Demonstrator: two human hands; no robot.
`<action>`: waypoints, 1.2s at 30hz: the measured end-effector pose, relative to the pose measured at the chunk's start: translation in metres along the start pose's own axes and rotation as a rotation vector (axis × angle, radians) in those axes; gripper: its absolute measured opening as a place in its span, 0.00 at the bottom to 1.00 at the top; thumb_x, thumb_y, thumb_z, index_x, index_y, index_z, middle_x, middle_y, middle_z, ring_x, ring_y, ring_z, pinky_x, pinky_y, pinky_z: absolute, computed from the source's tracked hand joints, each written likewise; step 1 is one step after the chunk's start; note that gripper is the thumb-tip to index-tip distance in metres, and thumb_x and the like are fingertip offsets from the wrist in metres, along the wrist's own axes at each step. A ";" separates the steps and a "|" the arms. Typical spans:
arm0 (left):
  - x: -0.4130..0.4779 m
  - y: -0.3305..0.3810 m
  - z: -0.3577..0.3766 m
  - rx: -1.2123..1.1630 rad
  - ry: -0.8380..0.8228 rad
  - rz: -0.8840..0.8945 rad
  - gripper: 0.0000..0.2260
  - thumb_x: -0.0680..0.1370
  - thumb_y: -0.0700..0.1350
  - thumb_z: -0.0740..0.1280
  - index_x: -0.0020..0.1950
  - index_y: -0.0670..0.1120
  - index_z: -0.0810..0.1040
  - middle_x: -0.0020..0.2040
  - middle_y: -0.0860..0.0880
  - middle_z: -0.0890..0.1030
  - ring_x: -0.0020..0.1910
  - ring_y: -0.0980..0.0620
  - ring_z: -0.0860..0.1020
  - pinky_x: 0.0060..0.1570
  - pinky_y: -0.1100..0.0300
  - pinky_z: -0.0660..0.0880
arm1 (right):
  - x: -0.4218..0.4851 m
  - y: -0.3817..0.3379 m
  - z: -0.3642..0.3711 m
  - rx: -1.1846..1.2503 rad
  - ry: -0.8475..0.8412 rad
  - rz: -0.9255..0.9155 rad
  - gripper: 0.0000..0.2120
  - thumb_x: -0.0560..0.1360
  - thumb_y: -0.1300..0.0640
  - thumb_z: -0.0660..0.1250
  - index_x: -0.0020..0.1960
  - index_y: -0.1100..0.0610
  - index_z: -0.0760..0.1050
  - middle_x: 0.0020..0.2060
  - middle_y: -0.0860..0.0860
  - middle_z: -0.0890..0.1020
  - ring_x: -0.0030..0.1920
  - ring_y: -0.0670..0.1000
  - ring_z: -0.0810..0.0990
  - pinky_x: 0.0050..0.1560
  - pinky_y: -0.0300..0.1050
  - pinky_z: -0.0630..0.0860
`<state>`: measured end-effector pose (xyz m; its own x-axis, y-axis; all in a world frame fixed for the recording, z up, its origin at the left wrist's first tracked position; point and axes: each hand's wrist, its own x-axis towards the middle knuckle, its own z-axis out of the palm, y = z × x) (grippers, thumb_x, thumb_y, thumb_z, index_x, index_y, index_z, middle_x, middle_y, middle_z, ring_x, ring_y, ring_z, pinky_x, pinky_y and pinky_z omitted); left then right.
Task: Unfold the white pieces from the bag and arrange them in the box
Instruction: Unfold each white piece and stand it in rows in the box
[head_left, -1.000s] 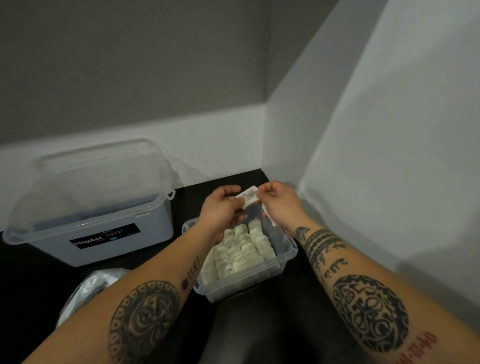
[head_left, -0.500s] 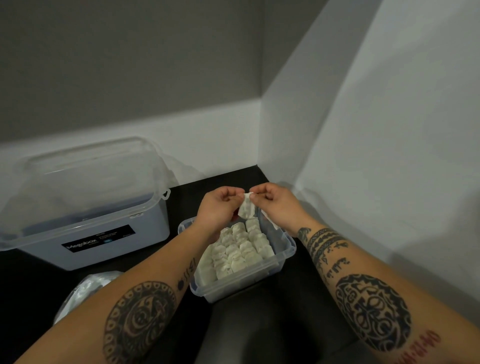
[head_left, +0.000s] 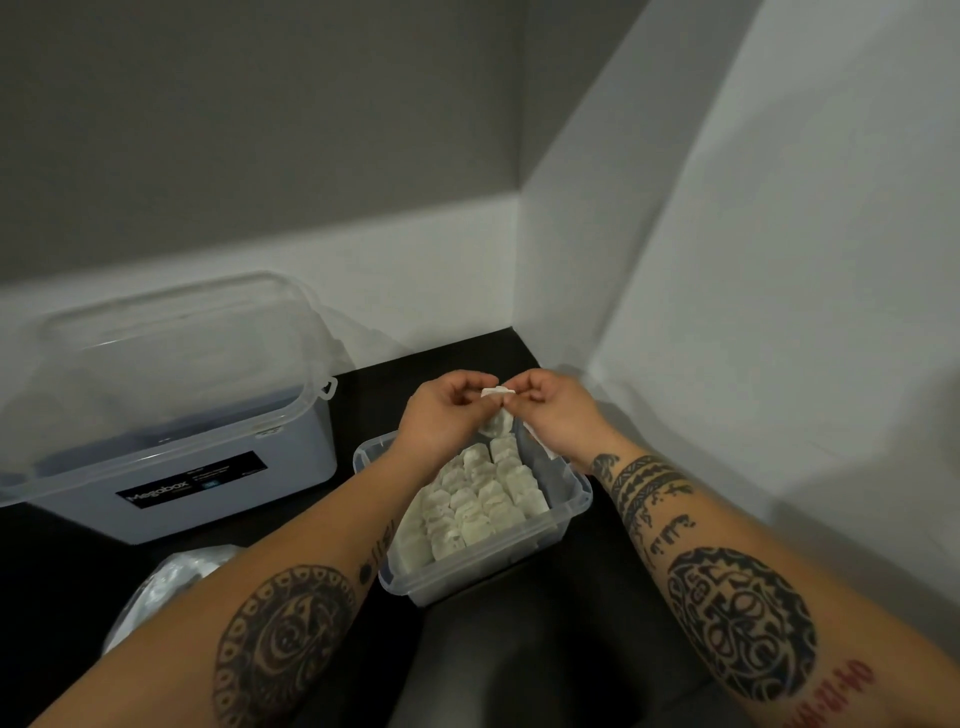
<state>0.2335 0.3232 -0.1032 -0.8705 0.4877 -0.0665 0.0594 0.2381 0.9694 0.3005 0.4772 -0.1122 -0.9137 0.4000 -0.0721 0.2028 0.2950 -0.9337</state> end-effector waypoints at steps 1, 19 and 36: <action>0.001 -0.001 0.001 0.059 0.008 0.022 0.06 0.77 0.44 0.75 0.53 0.53 0.85 0.43 0.52 0.86 0.39 0.59 0.83 0.40 0.65 0.77 | 0.000 -0.001 0.000 -0.027 0.004 -0.015 0.03 0.79 0.56 0.71 0.52 0.53 0.81 0.37 0.46 0.84 0.30 0.36 0.77 0.34 0.32 0.71; -0.006 -0.027 0.053 0.257 -0.255 -0.483 0.04 0.76 0.33 0.73 0.49 0.40 0.81 0.49 0.38 0.85 0.45 0.45 0.86 0.44 0.54 0.85 | -0.006 0.014 -0.016 0.203 0.226 0.188 0.13 0.81 0.49 0.66 0.46 0.58 0.82 0.44 0.55 0.85 0.42 0.46 0.79 0.40 0.39 0.74; 0.001 -0.046 0.070 0.697 -0.403 -0.363 0.08 0.79 0.37 0.68 0.57 0.39 0.82 0.44 0.42 0.85 0.40 0.47 0.83 0.45 0.54 0.83 | -0.003 0.014 -0.021 0.218 0.227 0.178 0.12 0.79 0.49 0.68 0.47 0.57 0.83 0.46 0.60 0.85 0.34 0.53 0.74 0.41 0.52 0.78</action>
<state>0.2643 0.3715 -0.1647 -0.6625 0.5103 -0.5484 0.2114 0.8297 0.5166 0.3136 0.4982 -0.1174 -0.7639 0.6186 -0.1836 0.2498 0.0212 -0.9681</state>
